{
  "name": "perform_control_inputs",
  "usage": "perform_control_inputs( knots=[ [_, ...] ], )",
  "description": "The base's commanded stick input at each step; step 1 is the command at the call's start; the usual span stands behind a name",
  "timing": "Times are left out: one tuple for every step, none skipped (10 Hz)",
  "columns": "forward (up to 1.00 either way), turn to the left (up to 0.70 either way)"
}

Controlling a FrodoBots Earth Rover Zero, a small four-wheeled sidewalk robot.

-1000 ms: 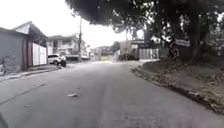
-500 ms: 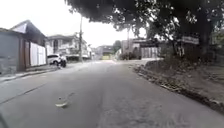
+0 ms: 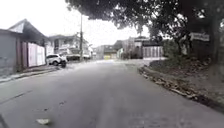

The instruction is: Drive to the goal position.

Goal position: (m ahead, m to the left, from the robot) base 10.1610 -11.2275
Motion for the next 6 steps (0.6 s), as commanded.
perform_control_inputs(
  knots=[
    [0.85, 0.00],
    [0.85, 0.00],
    [0.85, 0.00],
    [0.85, 0.00],
    [0.85, 0.00],
    [0.85, 0.00]
  ],
)
